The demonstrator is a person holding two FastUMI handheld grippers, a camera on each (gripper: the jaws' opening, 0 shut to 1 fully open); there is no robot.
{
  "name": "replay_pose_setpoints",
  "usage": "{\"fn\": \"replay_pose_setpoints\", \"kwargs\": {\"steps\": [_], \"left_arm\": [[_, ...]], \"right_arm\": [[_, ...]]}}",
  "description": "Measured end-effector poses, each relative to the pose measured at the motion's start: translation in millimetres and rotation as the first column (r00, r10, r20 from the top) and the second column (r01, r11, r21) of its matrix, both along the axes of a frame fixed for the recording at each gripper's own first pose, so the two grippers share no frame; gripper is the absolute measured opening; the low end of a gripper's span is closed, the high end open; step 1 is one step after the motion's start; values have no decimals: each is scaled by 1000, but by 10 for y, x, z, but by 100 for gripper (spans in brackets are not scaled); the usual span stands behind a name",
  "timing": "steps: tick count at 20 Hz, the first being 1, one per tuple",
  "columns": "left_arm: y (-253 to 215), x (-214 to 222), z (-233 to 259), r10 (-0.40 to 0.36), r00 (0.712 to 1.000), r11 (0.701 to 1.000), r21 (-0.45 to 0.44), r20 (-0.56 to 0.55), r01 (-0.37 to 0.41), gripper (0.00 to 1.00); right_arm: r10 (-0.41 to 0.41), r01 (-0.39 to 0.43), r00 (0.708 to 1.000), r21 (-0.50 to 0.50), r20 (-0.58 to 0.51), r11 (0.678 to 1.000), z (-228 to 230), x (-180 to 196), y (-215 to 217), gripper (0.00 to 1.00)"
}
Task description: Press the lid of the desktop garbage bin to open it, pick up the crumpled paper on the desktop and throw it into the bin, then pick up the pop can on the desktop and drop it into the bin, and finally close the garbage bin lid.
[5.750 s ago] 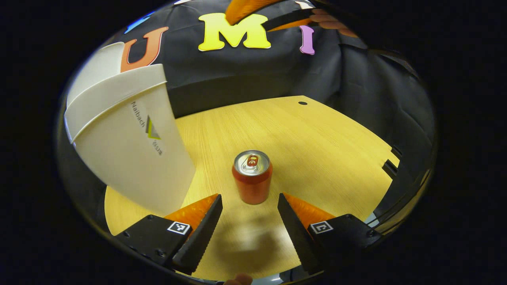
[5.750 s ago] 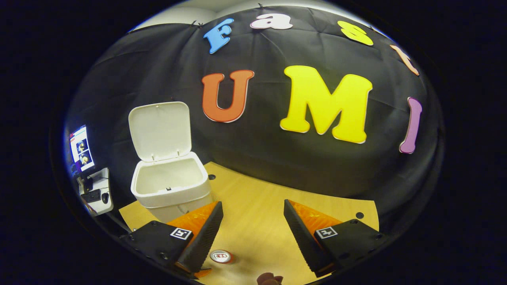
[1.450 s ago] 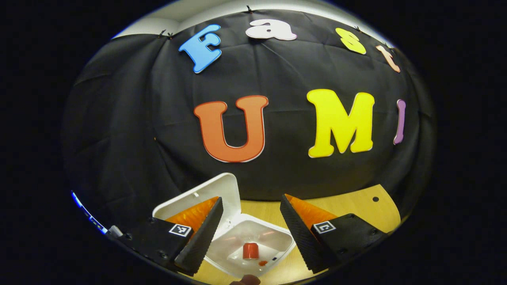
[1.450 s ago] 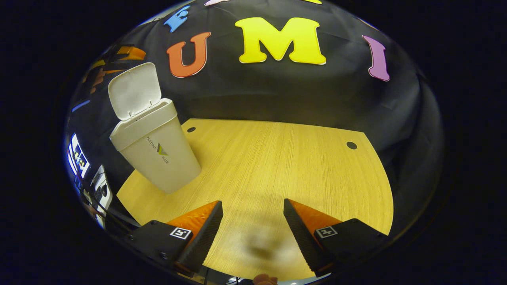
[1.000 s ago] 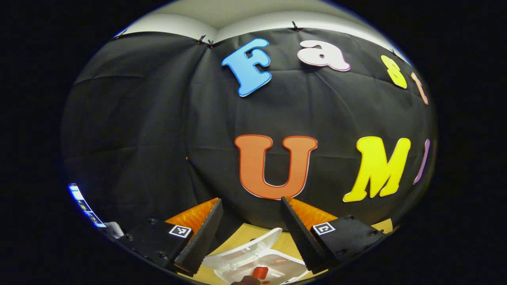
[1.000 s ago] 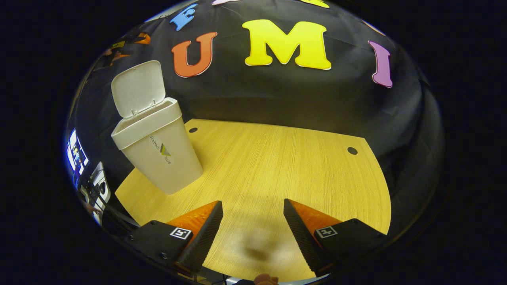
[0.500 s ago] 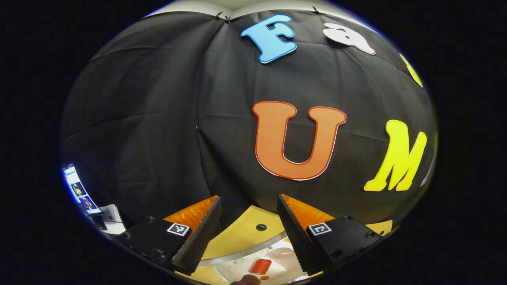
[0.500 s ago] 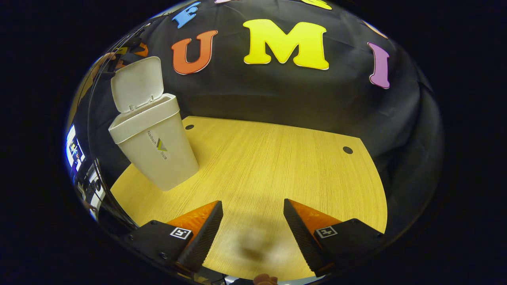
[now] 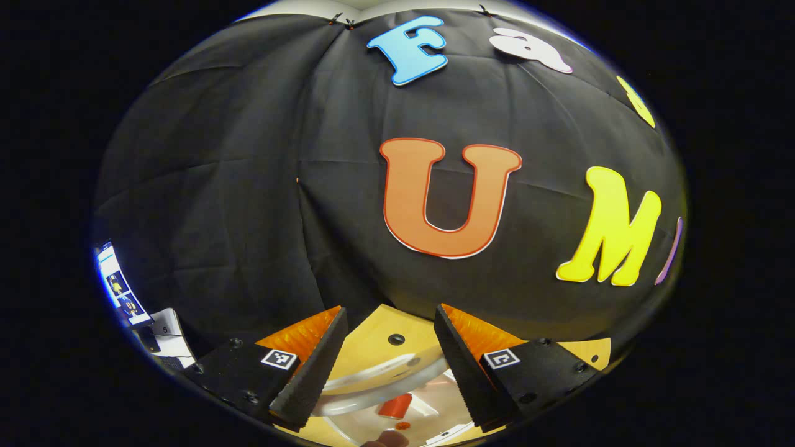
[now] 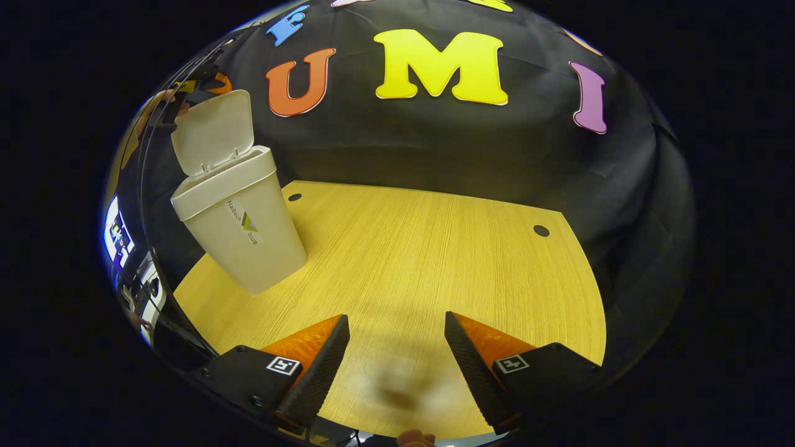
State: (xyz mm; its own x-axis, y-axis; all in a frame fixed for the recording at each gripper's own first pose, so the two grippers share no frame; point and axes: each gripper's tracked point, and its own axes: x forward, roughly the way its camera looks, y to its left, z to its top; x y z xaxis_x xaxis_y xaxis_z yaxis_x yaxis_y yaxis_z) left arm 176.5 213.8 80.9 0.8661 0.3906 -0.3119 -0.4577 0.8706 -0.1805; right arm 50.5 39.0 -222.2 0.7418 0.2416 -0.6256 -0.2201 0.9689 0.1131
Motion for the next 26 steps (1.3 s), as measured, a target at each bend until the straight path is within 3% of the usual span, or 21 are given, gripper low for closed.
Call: {"fn": "replay_pose_setpoints", "kwargs": {"steps": [3,10,16,21,26], "left_arm": [[-244,-97,-129,-4,999,999,47,34,2,93],[-712,-136,-707,-51,998,991,125,-34,55,93],[-840,-137,-1047,-52,997,995,82,-47,56,93],[-894,-139,-1197,-71,996,992,102,-50,76,94],[-900,-201,-1297,-34,999,993,112,-28,36,94]], "right_arm": [[-20,20,1000,16,-24,1000,-42,-44,-145,97],[6,-5,999,18,-39,1000,-225,-200,-303,97],[5,-4,998,24,-57,1000,-292,-221,-322,97],[10,-8,997,26,-77,1000,-379,-244,-315,97],[7,-4,996,29,-93,1000,-457,-254,-292,97]]}}
